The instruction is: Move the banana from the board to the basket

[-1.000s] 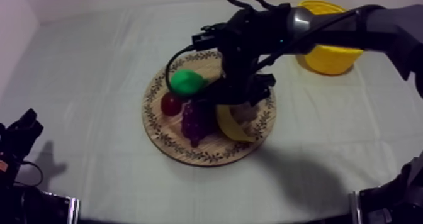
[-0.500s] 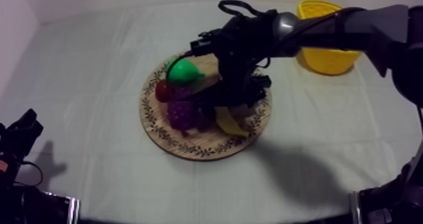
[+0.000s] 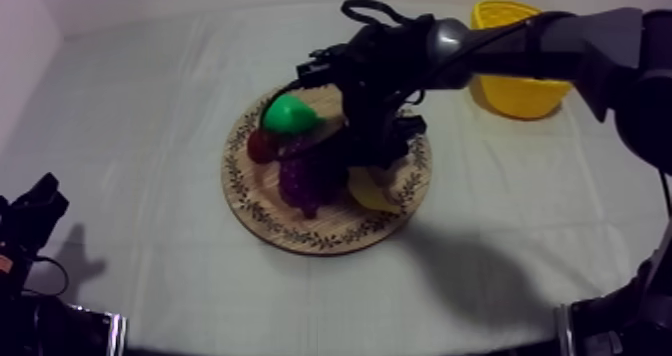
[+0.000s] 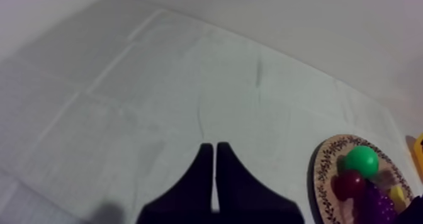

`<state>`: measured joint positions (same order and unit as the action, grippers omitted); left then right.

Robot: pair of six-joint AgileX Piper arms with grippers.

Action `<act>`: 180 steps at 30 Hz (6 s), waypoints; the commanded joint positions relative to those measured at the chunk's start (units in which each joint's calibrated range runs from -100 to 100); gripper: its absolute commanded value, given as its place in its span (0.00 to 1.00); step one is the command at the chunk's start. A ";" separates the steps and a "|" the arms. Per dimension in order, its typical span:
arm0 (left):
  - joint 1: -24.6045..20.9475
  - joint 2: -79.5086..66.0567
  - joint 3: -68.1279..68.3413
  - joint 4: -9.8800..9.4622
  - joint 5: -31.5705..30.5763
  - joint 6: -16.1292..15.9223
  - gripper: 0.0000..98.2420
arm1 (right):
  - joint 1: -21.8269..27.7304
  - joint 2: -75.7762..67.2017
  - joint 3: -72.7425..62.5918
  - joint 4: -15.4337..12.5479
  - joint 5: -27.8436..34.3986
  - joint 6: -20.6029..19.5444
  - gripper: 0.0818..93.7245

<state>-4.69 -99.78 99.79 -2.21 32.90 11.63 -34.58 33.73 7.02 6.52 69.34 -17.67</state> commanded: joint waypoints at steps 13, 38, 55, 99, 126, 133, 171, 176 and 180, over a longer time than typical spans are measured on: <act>0.02 -0.05 -0.01 0.03 0.00 0.02 0.00 | -0.10 1.00 -1.29 0.50 0.04 0.34 0.13; 0.02 -0.05 -0.01 0.03 0.00 0.02 0.00 | 1.35 -12.73 2.29 3.38 3.71 -0.27 0.11; 0.02 -0.05 -0.01 0.03 0.00 0.02 0.00 | 3.95 -23.45 4.73 7.19 5.65 -1.34 0.11; 0.02 -0.05 -0.01 0.03 0.00 0.02 0.00 | 23.38 -18.98 -14.71 13.92 6.72 0.35 0.10; 0.02 -0.05 -0.01 0.03 0.00 -0.01 0.00 | 28.96 -7.71 -14.68 13.20 4.75 2.60 0.09; 0.02 -0.05 -0.01 0.03 0.00 -0.01 0.00 | 29.35 -6.90 -14.53 11.14 5.25 5.09 0.10; 0.02 -0.05 -0.01 0.03 0.00 -0.01 0.00 | 30.96 -13.20 -7.55 10.72 -0.31 5.17 0.16; 0.02 -0.05 -0.01 0.03 0.00 0.01 0.00 | 30.43 -18.93 -2.02 11.95 -3.39 4.79 0.04; 0.02 -0.05 -0.01 0.03 0.00 0.02 0.00 | 29.87 -24.61 4.13 13.41 -7.32 3.74 0.01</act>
<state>-4.69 -99.78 99.79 -2.21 32.90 11.63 -4.66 12.10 7.78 19.57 63.78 -13.50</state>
